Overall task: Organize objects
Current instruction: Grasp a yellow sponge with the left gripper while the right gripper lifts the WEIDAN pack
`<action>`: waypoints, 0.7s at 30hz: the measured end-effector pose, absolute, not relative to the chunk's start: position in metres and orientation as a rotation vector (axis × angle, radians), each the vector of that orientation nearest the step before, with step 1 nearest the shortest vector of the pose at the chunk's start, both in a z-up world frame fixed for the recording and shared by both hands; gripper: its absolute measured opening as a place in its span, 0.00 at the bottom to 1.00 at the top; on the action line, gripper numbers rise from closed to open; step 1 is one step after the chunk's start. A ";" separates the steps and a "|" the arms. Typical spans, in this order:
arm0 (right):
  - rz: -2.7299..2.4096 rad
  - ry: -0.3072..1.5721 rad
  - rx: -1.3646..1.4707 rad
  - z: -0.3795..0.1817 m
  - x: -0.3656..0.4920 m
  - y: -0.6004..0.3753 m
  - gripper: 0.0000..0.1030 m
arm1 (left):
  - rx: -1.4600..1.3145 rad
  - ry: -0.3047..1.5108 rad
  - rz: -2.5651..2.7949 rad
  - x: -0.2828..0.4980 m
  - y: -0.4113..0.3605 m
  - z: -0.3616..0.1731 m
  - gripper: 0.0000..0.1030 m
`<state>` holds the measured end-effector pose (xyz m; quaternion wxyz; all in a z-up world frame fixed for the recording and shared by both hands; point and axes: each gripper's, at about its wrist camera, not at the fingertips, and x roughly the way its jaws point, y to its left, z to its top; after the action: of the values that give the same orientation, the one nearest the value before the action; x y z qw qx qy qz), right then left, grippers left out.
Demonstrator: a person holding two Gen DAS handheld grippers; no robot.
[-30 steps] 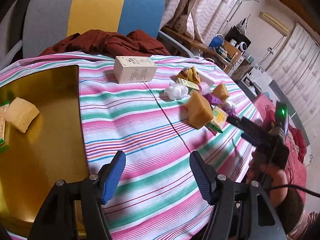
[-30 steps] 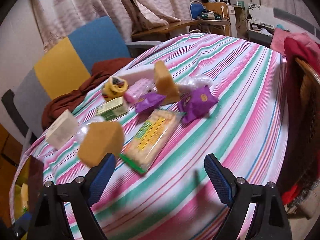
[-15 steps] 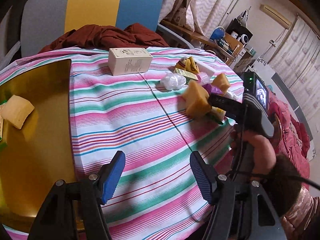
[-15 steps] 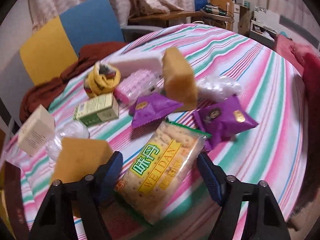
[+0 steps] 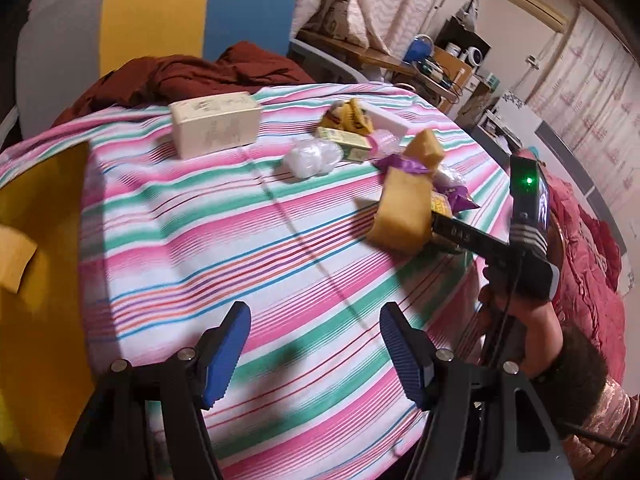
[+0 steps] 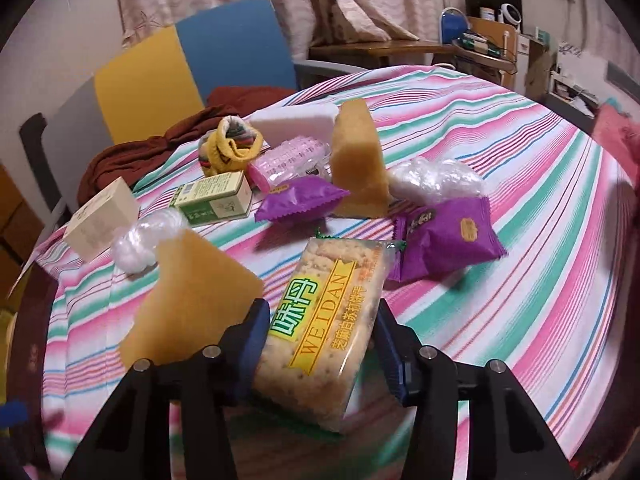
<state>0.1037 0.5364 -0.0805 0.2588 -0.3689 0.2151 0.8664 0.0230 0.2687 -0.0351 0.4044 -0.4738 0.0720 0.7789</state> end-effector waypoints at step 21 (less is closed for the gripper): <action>2.455 0.555 -1.000 -0.085 0.144 0.540 0.50 | -1.183 0.384 1.797 0.018 0.417 -0.070 0.66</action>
<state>0.1436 0.5400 -0.0851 0.2147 -0.3607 0.2001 0.8853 0.0180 0.4174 -0.0702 0.4601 -0.4805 0.1560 0.7302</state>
